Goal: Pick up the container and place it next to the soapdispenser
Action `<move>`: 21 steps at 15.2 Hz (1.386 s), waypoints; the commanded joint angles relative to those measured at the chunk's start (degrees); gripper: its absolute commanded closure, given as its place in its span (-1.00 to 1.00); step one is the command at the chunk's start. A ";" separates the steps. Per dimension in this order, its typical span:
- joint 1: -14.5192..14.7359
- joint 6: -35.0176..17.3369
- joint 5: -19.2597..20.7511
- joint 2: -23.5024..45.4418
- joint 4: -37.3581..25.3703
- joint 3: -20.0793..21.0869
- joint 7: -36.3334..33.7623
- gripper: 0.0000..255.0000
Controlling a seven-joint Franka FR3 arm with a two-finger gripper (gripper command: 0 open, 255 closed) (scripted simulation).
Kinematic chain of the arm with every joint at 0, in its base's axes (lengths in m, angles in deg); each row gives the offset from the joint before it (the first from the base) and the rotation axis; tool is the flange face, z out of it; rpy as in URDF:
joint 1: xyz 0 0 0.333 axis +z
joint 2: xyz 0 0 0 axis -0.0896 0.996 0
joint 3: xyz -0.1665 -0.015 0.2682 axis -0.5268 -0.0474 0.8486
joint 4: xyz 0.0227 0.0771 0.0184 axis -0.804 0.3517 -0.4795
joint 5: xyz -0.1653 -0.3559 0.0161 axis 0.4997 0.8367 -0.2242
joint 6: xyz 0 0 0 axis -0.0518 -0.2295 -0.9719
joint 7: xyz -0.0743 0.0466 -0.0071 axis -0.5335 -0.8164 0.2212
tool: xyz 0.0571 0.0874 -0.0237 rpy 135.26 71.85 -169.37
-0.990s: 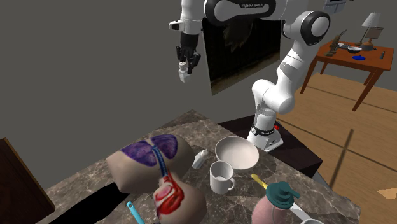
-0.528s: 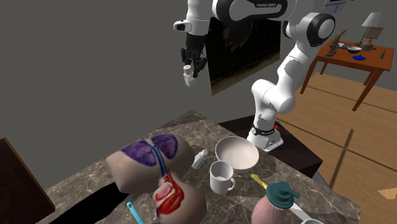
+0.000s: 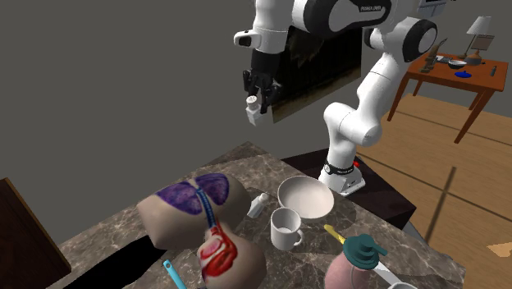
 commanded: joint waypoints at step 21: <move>7.02 1.74 -3.22 17.42 -17.35 25.13 -31.60 1.00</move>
